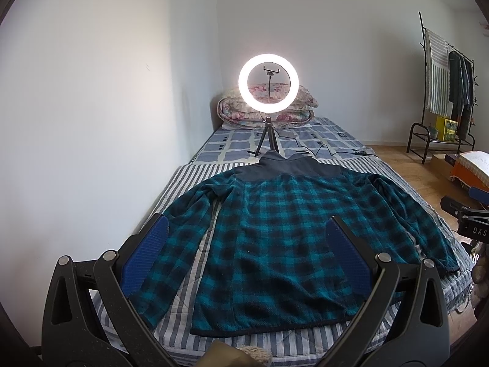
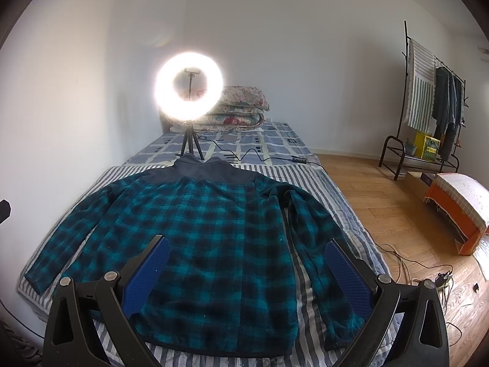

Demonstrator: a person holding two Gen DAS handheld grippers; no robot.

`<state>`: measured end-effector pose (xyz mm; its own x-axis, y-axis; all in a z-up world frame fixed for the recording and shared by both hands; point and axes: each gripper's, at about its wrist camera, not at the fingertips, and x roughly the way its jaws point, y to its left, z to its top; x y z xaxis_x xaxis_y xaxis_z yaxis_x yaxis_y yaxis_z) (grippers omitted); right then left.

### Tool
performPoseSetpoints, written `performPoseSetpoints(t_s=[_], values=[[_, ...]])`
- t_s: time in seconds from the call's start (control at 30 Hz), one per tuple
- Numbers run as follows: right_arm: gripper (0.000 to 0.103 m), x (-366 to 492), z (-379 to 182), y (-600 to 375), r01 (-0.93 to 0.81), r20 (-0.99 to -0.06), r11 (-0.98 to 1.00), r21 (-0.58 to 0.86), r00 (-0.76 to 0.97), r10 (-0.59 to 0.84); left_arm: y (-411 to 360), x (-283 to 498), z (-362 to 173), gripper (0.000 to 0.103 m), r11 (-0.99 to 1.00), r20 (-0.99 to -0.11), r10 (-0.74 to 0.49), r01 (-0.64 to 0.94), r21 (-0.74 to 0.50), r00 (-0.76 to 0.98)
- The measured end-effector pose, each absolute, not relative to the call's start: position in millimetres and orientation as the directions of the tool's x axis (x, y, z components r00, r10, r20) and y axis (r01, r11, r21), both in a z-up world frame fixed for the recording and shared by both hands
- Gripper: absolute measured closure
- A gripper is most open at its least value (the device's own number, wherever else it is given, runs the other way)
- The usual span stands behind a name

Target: Fold large clothes

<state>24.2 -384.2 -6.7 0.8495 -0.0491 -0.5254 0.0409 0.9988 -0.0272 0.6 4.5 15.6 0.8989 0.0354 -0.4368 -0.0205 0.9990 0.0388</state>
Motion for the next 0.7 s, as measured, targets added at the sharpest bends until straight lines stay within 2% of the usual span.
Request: performPoseSetpoints(t_s=[0.7], values=[[0.000, 27.9, -10.2, -382.3, 0.032, -0.531, 0.999, -0.020, 0.846, -0.037, 4.9, -2.5, 14.2, 0.000, 0.999, -0.432, 0.037, -0.022, 0.040, 0.901]])
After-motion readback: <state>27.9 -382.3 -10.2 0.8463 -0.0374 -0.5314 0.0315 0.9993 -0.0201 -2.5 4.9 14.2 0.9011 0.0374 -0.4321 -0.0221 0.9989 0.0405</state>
